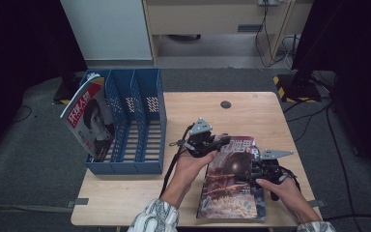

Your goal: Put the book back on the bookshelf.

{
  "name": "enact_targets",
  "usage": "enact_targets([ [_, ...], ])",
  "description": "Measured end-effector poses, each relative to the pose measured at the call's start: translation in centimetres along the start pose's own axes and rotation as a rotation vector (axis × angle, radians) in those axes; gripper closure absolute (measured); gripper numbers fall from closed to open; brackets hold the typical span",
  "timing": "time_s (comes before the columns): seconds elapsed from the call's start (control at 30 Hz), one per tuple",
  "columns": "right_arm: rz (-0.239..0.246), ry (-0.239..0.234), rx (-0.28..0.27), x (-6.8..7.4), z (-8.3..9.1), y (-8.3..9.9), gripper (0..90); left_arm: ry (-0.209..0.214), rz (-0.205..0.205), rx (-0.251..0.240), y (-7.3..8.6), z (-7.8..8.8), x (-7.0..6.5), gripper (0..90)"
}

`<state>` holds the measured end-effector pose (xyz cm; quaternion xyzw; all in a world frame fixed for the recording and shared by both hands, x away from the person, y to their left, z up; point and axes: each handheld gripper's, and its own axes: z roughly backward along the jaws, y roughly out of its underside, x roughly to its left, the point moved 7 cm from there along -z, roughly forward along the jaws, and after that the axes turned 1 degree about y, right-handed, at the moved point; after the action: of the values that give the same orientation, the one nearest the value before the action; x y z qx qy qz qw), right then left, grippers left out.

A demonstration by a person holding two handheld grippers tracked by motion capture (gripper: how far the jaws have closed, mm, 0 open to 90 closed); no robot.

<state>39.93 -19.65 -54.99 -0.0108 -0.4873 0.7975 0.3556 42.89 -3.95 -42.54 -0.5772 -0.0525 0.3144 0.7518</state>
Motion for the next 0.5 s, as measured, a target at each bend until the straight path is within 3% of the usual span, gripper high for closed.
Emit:
enact_targets([
  [0.23,0.025,-0.027,0.039,0.4,-0.1,0.3,24.2,0.010,-0.015,0.012,-0.1,0.1,-0.2,81.7],
  [0.5,0.067,-0.025,0.019,1.0,0.9,-0.8,54.4,0.005,-0.031,-0.011,-1.5,1.1,0.0,83.7],
])
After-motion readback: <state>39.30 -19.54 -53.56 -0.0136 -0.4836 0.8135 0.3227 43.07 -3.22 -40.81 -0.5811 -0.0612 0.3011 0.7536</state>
